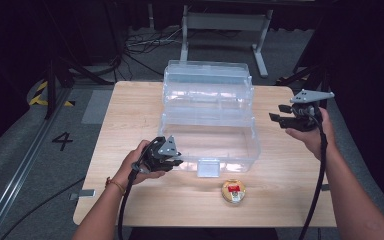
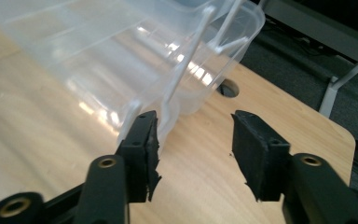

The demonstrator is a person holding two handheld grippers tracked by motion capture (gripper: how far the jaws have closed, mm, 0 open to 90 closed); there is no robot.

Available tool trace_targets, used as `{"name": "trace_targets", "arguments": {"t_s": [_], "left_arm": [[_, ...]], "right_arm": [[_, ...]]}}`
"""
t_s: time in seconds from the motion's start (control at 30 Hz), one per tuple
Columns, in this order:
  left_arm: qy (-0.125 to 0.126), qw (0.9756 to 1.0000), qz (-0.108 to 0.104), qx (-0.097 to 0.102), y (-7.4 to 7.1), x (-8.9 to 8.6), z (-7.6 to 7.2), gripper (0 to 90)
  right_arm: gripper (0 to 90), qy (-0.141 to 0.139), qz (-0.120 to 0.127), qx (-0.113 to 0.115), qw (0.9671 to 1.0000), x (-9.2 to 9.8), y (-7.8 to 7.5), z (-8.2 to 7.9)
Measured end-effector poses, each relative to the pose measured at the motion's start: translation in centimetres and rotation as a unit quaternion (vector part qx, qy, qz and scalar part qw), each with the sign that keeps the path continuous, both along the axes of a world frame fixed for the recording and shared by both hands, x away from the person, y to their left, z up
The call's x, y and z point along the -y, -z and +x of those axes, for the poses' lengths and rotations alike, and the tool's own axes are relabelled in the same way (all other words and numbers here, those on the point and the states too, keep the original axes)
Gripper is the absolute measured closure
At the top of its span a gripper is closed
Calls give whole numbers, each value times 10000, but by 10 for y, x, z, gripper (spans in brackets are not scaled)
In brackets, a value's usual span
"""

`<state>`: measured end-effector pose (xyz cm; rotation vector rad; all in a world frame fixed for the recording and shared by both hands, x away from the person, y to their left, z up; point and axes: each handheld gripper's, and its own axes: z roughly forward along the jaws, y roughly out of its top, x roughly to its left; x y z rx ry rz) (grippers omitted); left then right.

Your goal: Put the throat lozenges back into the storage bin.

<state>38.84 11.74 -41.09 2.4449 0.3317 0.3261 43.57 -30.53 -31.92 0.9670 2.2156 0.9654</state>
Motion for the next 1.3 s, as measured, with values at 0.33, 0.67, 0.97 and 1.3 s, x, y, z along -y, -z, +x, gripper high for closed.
{"name": "trace_targets", "arguments": {"t_s": [0.33,0.67,0.97,1.3], "left_arm": [[-21,10000,53,37,0,1,-1,707],[-33,10000,83,14,1,1,0,694],[-87,9998,147,52,2,2,-1,674],[-151,9995,247,121,2,5,-3,657]], "right_arm": [[342,-429,-282,-434,9977,2,26,-47],[288,-695,-439,-839,9931,-6,54,-72],[299,-1216,-822,-1523,9774,-20,86,-94],[253,-1761,-1134,-2018,9568,-55,104,-108]]}}
